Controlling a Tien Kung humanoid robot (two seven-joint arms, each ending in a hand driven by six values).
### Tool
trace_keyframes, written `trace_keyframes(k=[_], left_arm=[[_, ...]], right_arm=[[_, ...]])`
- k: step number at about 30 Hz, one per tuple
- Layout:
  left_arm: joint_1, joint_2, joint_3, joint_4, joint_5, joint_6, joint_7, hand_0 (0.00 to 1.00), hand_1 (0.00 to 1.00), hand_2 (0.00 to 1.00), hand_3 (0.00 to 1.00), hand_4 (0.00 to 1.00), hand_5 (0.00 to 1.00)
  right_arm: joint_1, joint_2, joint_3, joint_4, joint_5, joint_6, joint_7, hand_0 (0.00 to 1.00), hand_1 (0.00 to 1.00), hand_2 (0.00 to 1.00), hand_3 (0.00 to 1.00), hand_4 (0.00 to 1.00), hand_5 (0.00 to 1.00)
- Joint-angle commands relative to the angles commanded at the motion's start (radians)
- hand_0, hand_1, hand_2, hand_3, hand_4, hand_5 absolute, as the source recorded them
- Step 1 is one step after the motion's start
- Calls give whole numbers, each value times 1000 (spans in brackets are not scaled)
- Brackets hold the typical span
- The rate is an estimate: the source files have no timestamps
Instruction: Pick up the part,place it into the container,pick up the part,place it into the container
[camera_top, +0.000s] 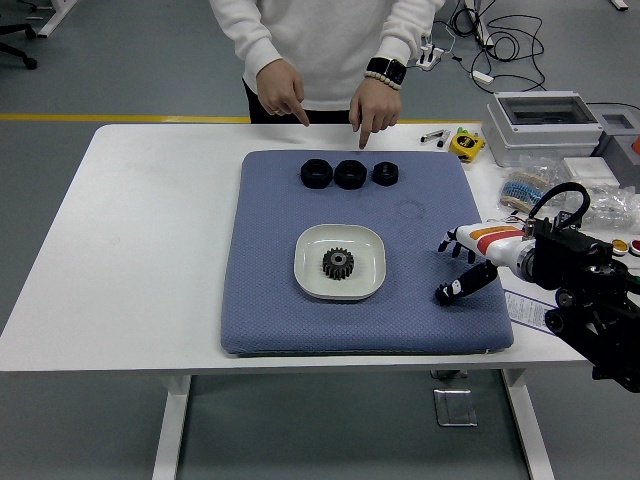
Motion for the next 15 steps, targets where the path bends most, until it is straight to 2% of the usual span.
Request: trace_keyframes(k=[4,7,14,15], left_arm=[[-3,1,-1,-1,2,0,1,608,641,792,704,706,623],[-5,2,3,-1,0,-1,0,607,641,790,702,703,623],[-7,4,16,0,-13,-4,-5,606,640,789,699,703,626],[-8,5,16,0,-12,-4,-4,606,640,789,699,703,626]], right_arm=[[23,11,5,-7,13,-30,3,304,525,651,757,998,392],[35,13,16,-3,14,-33,1,295,520,648,752,998,373],[17,-9,16,55,20,5,-14,288,514,645,733,998,368],[11,-15,9,71,26,22,-19,288,514,645,733,998,368]])
